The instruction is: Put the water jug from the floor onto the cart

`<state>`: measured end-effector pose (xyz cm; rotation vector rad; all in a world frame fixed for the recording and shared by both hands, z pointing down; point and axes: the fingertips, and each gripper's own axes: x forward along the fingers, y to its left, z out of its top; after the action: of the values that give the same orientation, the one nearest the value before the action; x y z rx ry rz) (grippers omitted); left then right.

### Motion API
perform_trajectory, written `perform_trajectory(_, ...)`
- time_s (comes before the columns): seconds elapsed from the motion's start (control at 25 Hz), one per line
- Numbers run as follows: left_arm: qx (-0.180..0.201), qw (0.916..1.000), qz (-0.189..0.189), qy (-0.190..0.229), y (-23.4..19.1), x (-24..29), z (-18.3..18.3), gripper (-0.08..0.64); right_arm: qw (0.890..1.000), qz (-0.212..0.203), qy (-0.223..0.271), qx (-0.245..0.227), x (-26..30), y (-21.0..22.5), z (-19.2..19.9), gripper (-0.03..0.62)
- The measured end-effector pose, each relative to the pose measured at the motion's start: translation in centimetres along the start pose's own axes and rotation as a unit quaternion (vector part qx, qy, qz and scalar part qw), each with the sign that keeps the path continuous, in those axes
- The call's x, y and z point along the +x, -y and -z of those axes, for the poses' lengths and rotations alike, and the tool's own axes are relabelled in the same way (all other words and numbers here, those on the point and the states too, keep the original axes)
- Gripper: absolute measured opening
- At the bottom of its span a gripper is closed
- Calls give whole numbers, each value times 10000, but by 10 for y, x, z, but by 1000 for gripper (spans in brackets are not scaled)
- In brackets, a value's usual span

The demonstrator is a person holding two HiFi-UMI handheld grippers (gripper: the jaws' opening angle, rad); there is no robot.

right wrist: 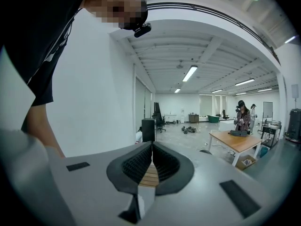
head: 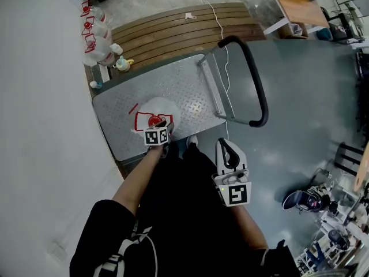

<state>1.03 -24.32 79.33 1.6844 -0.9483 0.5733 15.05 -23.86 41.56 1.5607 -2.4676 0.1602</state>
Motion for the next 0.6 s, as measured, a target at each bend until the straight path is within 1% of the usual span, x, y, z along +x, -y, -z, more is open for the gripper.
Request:
perform_trajectory(0.12,191,9997,-17,127,4,-6,-1,155,9999,-21,119,21,-5,0,1,20)
perform_trajectory(0.2,366,9990,-14,264,8,-15,-4,155,9999,-39,108,27,-7,1,3,20)
perform_trajectory(0.32,653,9961,64,593,20,-34,-12,153,9998,-69,53,196,-10,0,6,20)
perform_trajectory(0.4,812,9933,104,821,31,-47,-17,152,9996,-151,199,133,-9,-1,1,20)
perform_trajectory(0.48,902,9905,143,1026,42,-59,-22,146,9991,-232,285,192,-8,-4,-2,20)
perform_trajectory(0.56,941,9872,191,1274,54,-73,-28,117,9984,-340,355,272,-7,-9,-5,20)
perform_trajectory(0.6,954,9848,218,1435,60,-82,-31,85,9980,-402,412,271,-5,-11,-7,20)
